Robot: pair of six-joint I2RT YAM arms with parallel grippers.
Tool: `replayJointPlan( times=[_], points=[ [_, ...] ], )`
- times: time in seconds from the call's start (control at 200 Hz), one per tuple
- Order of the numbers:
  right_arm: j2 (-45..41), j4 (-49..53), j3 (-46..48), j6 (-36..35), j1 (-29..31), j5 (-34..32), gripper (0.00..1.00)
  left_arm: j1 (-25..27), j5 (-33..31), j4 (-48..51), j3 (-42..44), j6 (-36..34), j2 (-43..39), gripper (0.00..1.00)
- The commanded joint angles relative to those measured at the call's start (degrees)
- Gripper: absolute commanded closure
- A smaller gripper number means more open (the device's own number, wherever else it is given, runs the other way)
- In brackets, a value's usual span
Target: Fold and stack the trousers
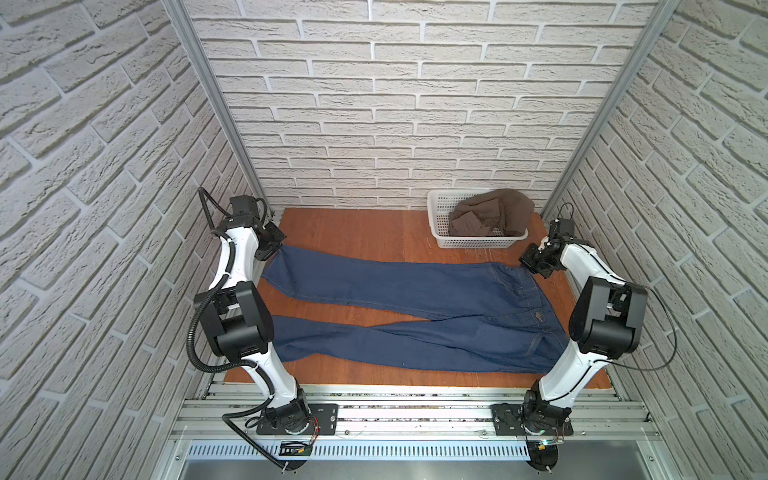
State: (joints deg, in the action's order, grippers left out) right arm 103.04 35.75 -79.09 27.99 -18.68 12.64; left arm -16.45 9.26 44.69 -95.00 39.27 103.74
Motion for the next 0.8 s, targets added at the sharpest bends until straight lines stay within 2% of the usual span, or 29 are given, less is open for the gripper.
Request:
replayJointPlan(
  times=[0.0,0.315,0.53,0.635,0.795],
  points=[
    [-3.4,1.6,2.1,-0.9,0.3,1.5,0.95,-0.8,-0.5,-0.8,0.4,0.2,-3.0,1.00],
    [-10.1,2.2,2.5,0.3,0.3,1.7,0.95,-1.3,-0.2,-0.3,0.5,0.2,-4.2,1.00],
    [-16.2,-1.5,-2.2,5.6,-0.1,4.3,0.95,-1.6,1.3,1.2,-6.2,-0.4,-5.7,1.00],
    [-20.0,-4.8,-4.8,9.4,-1.0,3.8,0.95,-3.4,2.0,2.0,-11.0,0.0,-7.1,1.00],
    [-26.6,-9.3,-7.5,12.5,-2.6,-1.0,0.95,-8.6,3.2,1.3,-14.5,1.5,-11.0,1.00]
  ],
)
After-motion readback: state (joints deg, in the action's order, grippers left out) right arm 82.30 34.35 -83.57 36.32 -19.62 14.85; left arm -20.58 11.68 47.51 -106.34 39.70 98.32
